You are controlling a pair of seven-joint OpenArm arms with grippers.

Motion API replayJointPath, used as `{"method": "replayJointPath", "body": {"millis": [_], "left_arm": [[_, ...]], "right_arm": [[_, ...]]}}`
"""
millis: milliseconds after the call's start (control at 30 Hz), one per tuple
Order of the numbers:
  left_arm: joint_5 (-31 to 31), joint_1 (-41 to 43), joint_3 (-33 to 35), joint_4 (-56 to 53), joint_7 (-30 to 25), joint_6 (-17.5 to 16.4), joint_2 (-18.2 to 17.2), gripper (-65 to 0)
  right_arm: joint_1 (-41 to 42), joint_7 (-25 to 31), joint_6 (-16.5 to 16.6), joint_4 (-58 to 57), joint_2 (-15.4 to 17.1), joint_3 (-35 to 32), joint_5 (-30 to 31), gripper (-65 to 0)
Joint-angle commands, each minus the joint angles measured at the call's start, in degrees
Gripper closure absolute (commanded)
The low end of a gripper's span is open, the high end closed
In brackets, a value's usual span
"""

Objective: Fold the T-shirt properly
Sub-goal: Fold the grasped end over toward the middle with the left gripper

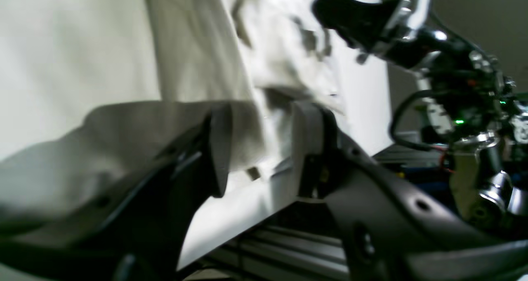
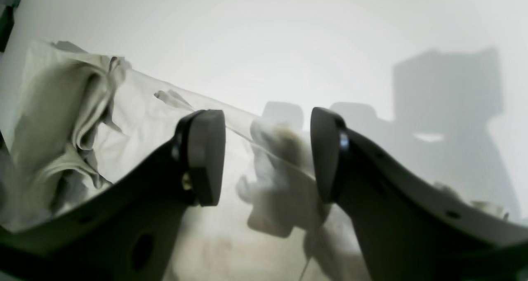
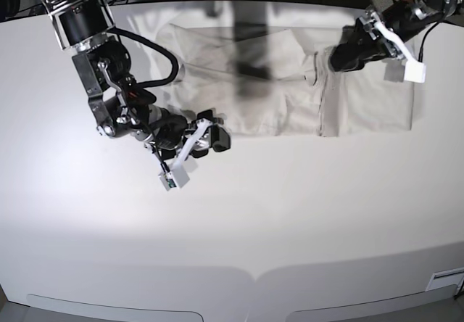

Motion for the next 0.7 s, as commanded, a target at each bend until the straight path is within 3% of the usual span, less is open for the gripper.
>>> {"method": "replayJointPath", "body": {"millis": [0,200,367,533,667], "left_arm": [[-1.6,0.1,0.6,1.1,-0.5,-0.6,-0.5,-23.7],[-1.2,-0.2,4.0,1.1,1.9,-0.6,-0.7,-23.7],[-0.2,-0.3,3.9,1.1,-4.1,-0.6,-5.6,-23.6],[12.0,-0.3,3.9,1.1,-12.4,-0.6,-8.4,-23.6],[23.8,-0.3,3.9,1.1,-18.4,-0.6,-8.1,-23.6]], "right_arm": [[1.3,1.4,0.6,0.8,0.2,0.3,0.5,-33.2],[1.3,1.4,0.6,0.8,0.2,0.3,0.5,-33.2],[1.3,0.1,0.6,0.8,0.4,0.3,0.5,-33.2],[1.3,-5.4,1.0,1.8,3.2,0.3,9.6,-33.2],[1.2,-10.0,-1.1,7.4,7.5,0.3,10.9,-33.2]]}}
